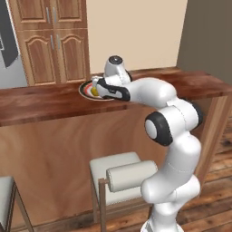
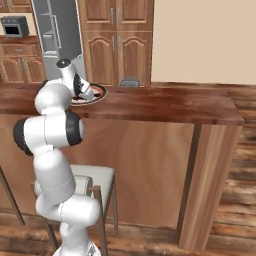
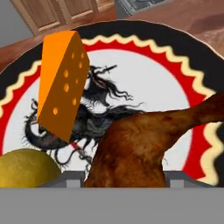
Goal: Take the cheese, chicken drumstick, and lemon from the fridge and place them on the plate on the dining counter to create an appetizer plate.
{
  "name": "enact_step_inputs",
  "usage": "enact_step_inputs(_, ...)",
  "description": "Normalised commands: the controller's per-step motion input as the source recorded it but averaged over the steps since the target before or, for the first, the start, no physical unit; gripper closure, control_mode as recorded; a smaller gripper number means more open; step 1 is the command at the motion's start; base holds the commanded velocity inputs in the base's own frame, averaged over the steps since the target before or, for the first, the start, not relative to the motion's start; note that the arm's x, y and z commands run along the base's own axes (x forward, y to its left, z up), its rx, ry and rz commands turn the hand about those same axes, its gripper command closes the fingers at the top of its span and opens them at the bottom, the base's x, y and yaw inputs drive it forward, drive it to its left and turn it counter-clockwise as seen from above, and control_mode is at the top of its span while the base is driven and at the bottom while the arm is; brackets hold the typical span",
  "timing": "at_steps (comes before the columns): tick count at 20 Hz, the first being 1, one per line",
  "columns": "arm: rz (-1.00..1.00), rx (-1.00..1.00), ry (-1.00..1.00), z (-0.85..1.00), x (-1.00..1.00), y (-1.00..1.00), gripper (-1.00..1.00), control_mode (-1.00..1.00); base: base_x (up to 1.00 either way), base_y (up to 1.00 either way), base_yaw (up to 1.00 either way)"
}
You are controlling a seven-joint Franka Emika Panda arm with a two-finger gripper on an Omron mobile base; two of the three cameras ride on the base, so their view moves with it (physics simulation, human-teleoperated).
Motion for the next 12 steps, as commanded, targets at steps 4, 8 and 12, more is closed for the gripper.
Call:
enact_step_inputs(4, 0.0, 0.0, 0.01, -0.09, 0.42, 0.0, -1.0, -1.0, 0.0, 0.0, 0.0)
enact_step_inputs(8, 0.0, 0.0, 0.0, -0.02, 0.09, 0.0, -1.0, -1.0, 0.0, 0.0, 0.0)
enact_step_inputs(12, 0.0, 0.0, 0.0, 0.0, -0.21, 0.0, -1.0, -1.0, 0.0, 0.0, 0.0)
